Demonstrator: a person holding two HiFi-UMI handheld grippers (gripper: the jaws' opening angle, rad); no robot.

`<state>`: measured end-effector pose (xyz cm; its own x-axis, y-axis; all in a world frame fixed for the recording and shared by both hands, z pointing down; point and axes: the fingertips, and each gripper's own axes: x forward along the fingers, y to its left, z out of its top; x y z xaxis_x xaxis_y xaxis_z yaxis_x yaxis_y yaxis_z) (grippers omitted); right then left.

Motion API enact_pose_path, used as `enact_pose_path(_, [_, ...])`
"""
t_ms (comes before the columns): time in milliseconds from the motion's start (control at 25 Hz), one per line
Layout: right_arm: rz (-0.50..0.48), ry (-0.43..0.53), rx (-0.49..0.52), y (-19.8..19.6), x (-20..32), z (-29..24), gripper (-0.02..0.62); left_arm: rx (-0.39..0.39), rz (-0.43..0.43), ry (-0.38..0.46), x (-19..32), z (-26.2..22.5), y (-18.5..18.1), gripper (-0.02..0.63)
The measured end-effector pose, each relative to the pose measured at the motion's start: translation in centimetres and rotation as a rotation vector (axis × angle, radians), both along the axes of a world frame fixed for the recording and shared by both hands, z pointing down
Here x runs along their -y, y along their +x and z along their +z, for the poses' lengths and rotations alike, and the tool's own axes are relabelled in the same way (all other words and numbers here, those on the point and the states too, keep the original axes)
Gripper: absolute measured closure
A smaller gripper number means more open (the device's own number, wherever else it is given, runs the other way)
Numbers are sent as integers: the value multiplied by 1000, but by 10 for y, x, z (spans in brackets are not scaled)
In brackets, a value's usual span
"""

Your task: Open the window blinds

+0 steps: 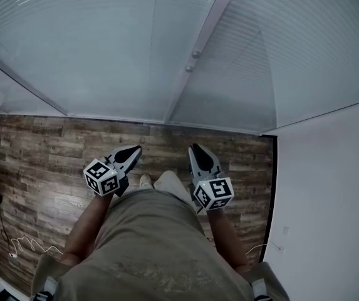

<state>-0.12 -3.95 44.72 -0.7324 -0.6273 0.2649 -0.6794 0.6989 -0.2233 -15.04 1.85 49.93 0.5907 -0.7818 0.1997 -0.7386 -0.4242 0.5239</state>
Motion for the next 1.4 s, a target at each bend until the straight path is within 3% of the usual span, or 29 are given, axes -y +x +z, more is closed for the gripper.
enact_pose_path(120, [-17, -25, 4, 4, 10, -1, 551, 1, -27, -17, 2, -2, 3, 592])
enact_pose_path(280, [-58, 10, 1, 13, 31, -12, 551, 9, -64, -13, 17, -8, 13, 592])
enact_pose_path(480, [-85, 2, 11, 29, 40, -13, 551, 49, -65, -36, 20, -4, 39, 592])
enact_pose_path(840, [-162, -43, -42, 67, 55, -8, 551, 107, -88, 5, 44, -23, 83, 592])
enact_pose_path(1400, [-216, -40, -17, 95, 52, -2, 551, 104, -247, -45, 11, -9, 86, 592])
